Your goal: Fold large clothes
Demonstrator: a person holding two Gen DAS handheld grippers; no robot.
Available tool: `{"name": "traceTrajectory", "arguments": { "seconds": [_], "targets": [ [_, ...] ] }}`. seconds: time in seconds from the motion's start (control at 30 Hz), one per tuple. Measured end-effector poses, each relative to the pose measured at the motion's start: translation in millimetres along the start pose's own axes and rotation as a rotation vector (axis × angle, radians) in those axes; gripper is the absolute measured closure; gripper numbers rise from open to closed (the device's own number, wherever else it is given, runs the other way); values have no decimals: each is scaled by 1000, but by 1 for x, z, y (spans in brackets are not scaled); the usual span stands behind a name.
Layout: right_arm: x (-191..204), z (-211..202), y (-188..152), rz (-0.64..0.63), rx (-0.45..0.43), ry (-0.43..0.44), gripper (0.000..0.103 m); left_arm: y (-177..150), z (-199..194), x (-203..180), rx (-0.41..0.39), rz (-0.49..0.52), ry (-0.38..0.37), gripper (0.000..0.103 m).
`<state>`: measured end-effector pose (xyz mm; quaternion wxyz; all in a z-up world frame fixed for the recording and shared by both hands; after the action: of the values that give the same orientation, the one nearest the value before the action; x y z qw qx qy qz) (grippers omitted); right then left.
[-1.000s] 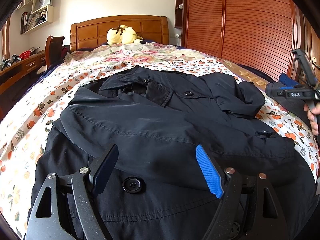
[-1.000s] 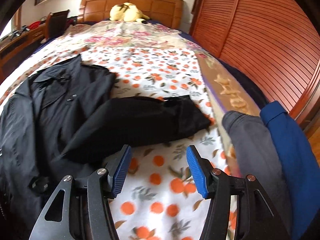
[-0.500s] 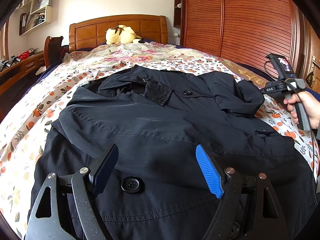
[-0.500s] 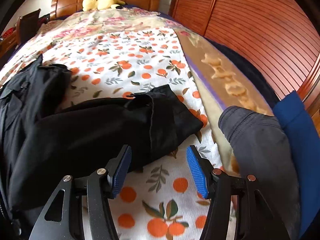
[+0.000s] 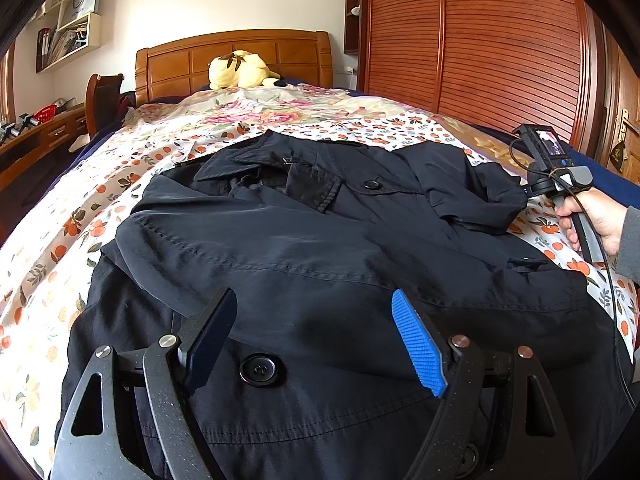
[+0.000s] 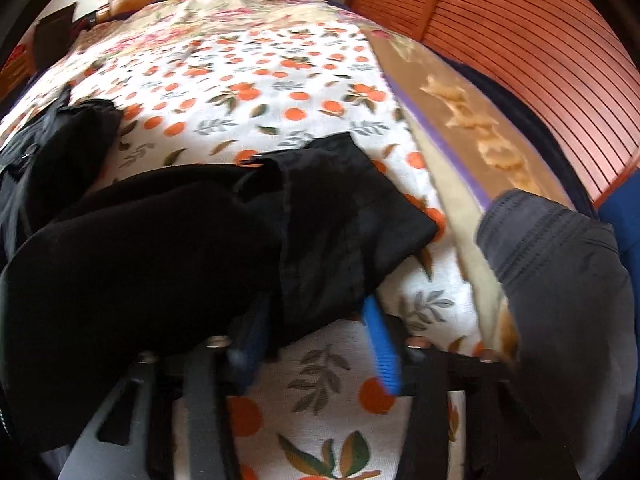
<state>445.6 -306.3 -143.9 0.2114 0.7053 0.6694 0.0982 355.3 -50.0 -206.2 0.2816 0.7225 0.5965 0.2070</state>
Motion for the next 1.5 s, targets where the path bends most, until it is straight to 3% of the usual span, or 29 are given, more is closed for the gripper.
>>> {"name": "traceTrajectory", "arguments": {
  "seconds": [0.07, 0.17, 0.5, 0.93, 1.23, 1.5],
  "targets": [
    [6, -3, -2, -67, -9, -33, 87, 0, 0, -1, 2, 5, 4, 22],
    [6, -16, -3, -80, -29, -31, 91, 0, 0, -3, 2, 18, 18, 22],
    [19, -125, -16, -126, -254, -23, 92, -1, -14, 5, 10, 2, 11, 22],
    [67, -256, -87, -287, -481, 31, 93, -13, -62, 25, -38, -3, 39, 22],
    [89, -307, -126, -358, -576, 60, 93, -22, -94, 54, -85, -28, 59, 22],
    [132, -330, -126, -460, -650, 105, 93, -30, -103, 92, -94, -75, 77, 22]
  ]
}}
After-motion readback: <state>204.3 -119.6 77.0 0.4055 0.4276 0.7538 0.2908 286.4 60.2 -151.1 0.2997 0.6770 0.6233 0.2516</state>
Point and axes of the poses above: each gripper's, at about its wrist camera, not at the fingertips, and z roughly the way its jaws point, x to its left, y to its top, the point moved 9 cm from there along z, roughly the way its jaws point, and after that the axes turned 14 degrees about x, right-handed, at the moved point
